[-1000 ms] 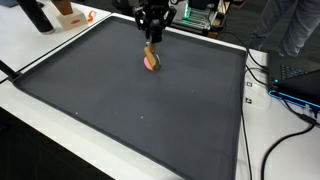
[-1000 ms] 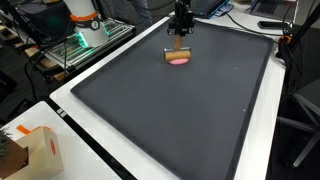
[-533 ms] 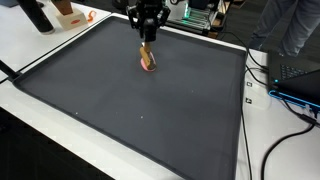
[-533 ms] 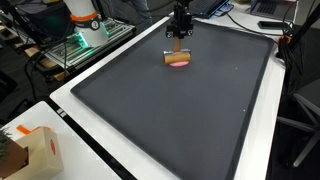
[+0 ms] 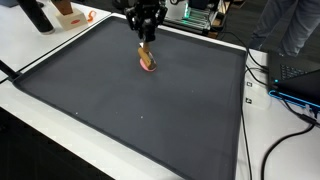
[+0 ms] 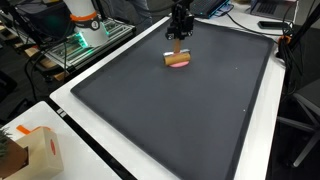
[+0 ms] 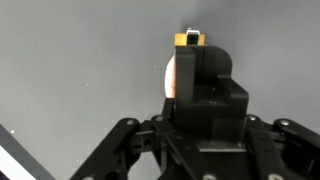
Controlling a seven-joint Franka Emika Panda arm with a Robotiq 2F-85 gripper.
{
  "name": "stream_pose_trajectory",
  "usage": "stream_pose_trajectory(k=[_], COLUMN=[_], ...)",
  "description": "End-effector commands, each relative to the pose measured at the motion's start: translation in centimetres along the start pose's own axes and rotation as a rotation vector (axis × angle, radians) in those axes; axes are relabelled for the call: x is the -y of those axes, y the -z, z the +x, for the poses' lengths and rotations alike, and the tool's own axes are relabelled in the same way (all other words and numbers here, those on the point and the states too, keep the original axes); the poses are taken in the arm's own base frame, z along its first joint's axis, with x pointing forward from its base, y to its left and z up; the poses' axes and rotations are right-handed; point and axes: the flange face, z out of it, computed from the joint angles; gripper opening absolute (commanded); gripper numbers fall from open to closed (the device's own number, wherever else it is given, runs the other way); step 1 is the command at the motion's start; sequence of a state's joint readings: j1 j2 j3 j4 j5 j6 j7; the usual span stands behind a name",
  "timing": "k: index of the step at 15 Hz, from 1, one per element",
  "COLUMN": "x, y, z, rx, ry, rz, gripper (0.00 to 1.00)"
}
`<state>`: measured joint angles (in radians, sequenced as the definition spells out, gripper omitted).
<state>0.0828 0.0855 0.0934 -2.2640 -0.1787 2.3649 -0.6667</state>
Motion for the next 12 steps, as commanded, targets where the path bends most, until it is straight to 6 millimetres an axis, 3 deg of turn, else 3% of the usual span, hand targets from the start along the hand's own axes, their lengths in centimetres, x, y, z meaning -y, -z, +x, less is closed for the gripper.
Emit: stream_pose_trajectory(k=[1, 12], x=[1.32, 0.93], y=[-3.87, -3.72], z=[0.21, 1.12], rx=[0.008, -0.157], ry=[0.144, 0.293], rz=[0.068, 0.14], gripper=[0.24, 0.24])
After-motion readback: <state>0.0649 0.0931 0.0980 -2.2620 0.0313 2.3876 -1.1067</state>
